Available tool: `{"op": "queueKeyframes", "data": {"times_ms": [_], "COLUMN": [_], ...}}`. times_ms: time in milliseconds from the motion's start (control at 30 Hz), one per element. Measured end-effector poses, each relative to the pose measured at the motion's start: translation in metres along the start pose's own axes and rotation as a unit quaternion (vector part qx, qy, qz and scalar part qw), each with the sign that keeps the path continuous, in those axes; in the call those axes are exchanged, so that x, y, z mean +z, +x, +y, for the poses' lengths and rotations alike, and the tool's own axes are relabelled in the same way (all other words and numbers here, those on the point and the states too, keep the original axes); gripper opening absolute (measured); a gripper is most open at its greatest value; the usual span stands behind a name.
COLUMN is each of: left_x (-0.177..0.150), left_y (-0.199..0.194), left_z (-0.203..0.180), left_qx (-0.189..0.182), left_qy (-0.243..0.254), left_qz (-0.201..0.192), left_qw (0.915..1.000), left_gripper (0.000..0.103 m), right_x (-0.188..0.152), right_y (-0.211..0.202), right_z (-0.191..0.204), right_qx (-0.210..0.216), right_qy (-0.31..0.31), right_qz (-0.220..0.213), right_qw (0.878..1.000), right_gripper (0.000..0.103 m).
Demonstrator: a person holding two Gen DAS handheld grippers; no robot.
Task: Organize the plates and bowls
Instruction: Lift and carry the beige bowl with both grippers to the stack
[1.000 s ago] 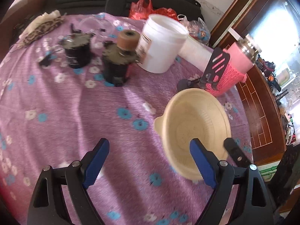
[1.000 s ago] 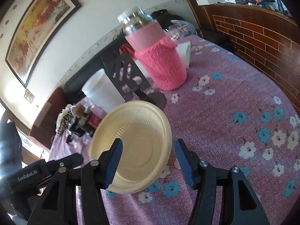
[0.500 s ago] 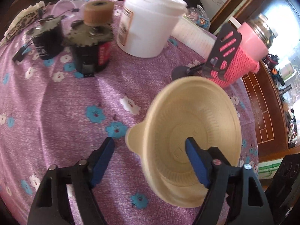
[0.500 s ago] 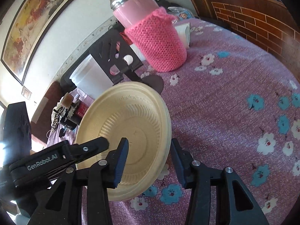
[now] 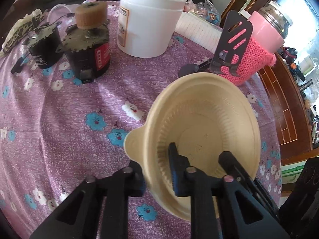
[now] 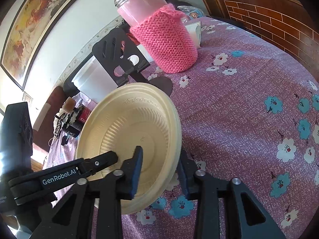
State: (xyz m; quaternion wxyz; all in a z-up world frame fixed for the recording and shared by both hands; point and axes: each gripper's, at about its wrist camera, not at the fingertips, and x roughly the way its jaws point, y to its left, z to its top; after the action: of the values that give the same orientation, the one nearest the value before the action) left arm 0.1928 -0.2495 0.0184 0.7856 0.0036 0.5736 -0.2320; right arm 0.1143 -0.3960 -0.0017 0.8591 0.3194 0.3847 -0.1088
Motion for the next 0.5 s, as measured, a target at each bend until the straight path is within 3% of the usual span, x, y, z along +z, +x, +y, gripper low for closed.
{"op": "queueKeyframes", "data": {"times_ms": [133,500], "left_x": [-0.008,-0.045], "left_y": [-0.01,-0.074], "left_z": [0.002,0.036], "left_qx": [0.002,0.003], "left_qy": [0.001,-0.013], "left_qz": [-0.003,-0.056], "left_qw": [1.0,0.9983], "left_gripper": [0.017,0.017], "right_x": [0.0,-0.014], "right_y": [-0.002,-0.03], "right_z": [-0.002,0.038], "right_qx": [0.0,0.034], "right_qy": [0.007,-0.038], "right_qz": [0.002,-0.016], "right_qw": [1.0,0.999], "right_gripper": [0.02,0.015]}}
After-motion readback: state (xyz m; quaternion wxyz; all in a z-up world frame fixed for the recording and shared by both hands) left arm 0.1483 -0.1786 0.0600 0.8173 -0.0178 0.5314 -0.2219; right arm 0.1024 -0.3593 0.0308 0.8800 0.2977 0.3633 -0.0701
